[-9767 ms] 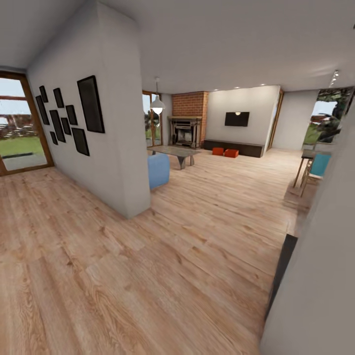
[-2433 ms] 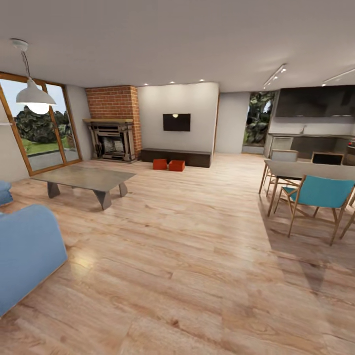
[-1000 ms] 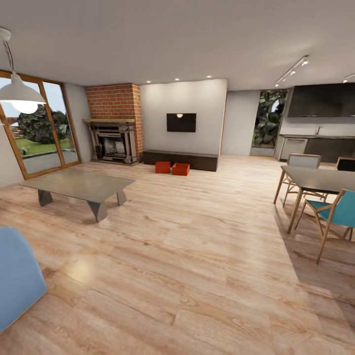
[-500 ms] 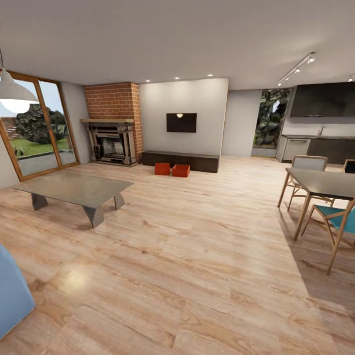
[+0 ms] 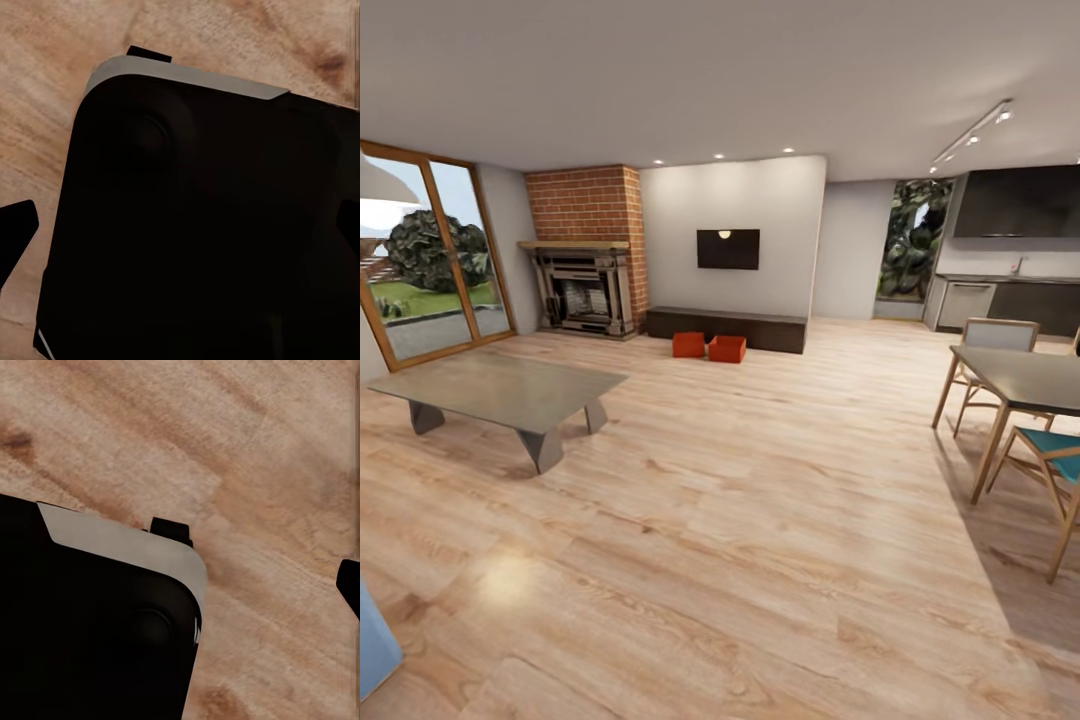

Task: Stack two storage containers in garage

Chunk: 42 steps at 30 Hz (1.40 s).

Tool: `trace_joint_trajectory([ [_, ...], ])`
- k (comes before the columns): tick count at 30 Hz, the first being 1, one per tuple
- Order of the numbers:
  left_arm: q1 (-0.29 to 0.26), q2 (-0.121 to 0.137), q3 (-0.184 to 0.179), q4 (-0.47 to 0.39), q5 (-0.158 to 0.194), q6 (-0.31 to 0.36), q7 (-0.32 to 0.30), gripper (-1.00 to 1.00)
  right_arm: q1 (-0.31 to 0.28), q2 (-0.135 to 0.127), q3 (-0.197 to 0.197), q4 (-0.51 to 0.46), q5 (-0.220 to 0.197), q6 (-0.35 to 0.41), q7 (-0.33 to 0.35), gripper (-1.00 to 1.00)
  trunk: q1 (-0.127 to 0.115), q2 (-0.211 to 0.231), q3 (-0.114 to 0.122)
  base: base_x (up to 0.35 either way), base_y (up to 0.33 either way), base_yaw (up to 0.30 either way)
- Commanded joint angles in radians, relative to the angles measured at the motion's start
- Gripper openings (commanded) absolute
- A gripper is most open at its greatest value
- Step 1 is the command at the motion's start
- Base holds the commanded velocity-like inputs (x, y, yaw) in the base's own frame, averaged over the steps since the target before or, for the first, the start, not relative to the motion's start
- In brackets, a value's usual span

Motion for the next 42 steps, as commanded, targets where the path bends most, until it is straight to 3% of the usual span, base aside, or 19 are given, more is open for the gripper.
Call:
trace_joint_trajectory([
  [1,0.000,0.000,-0.001,-0.001,0.006,-0.002,0.000,1.00,-0.001,0.000,0.008,0.003,-0.003,-0.005,-0.003,1.00,0.001,0.000,-0.001,0.322,0.000,0.000],
  [42,0.000,0.001,-0.001,-0.001,0.006,-0.002,0.000,1.00,-0.001,0.000,0.008,0.003,-0.003,-0.005,-0.003,1.00,0.001,0.000,-0.001,0.314,0.000,0.000],
])
